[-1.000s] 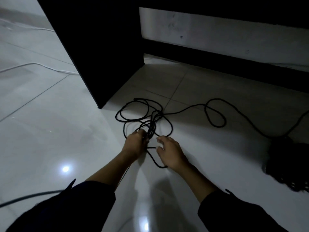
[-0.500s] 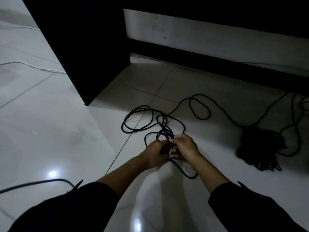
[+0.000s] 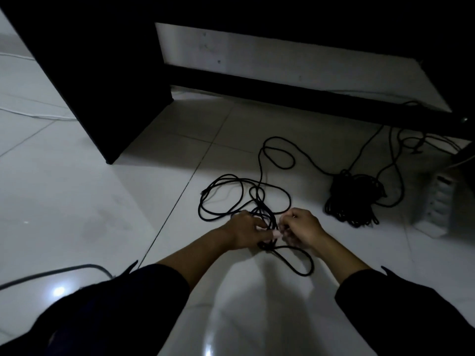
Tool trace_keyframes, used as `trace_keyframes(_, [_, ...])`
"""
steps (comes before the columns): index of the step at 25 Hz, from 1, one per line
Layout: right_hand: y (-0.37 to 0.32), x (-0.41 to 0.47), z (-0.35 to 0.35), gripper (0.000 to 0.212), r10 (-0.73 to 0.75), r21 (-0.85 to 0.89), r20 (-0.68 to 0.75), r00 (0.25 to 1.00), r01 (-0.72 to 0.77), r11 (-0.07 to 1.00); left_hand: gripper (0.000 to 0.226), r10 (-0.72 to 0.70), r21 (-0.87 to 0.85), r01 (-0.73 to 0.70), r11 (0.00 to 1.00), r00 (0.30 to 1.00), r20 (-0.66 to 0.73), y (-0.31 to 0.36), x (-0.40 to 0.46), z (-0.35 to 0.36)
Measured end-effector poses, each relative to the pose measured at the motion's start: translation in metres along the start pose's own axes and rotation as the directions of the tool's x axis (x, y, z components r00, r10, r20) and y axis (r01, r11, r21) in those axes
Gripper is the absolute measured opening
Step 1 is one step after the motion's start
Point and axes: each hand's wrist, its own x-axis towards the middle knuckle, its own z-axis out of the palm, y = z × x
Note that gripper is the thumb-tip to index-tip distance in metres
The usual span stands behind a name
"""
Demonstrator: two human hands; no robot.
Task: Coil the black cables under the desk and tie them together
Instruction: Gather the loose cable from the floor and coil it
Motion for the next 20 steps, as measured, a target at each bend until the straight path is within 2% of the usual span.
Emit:
trace_keyframes(2, [0.001, -0.002, 0.000, 0.017, -0.003, -0.002, -0.039, 0.999, 0.003, 1.000, 0.051, -0.049, -0.007, 0.049, 0.999, 0.988, -0.145, -0.003, -0.003, -0.008])
trace_keyframes(5, [-0.003, -0.005, 0.004, 0.016, -0.080, -0.119, -0.090, 0.993, 0.069, 0.990, 0.030, -0.117, -0.011, 0.120, 0.993, 0.937, -0.330, -0.018, -0.006, -0.019])
trace_keyframes(7, [-0.007, -0.006, 0.009, 0.017, -0.161, -0.202, -0.126, 0.979, 0.134, 0.970, 0.016, -0.209, -0.043, 0.214, 0.976, 0.861, -0.464, -0.032, -0.009, -0.024])
trace_keyframes(9, [-0.010, -0.004, 0.016, 0.017, -0.223, -0.233, -0.164, 0.961, 0.182, 0.955, 0.014, -0.355, -0.174, 0.312, 0.934, 0.762, -0.542, -0.046, -0.012, -0.032])
trace_keyframes(11, [-0.013, 0.001, 0.023, 0.016, -0.270, -0.266, -0.174, 0.947, 0.219, 0.939, 0.023, -0.484, -0.293, 0.386, 0.875, 0.669, -0.565, -0.058, -0.012, -0.042])
trace_keyframes(13, [-0.015, 0.010, 0.029, 0.014, -0.322, -0.322, -0.175, 0.930, 0.255, 0.912, 0.027, -0.548, -0.342, 0.429, 0.836, 0.619, -0.563, -0.067, -0.009, -0.052])
trace_keyframes(17, [-0.023, 0.034, 0.033, 0.013, -0.368, -0.406, -0.163, 0.915, 0.278, 0.871, 0.034, -0.559, -0.352, 0.435, 0.829, 0.626, -0.543, -0.081, 0.006, -0.060])
trace_keyframes(20, [-0.034, 0.056, 0.039, 0.019, -0.455, -0.463, -0.129, 0.881, 0.352, 0.814, 0.040, -0.566, -0.357, 0.440, 0.824, 0.637, -0.522, -0.092, 0.019, -0.063])
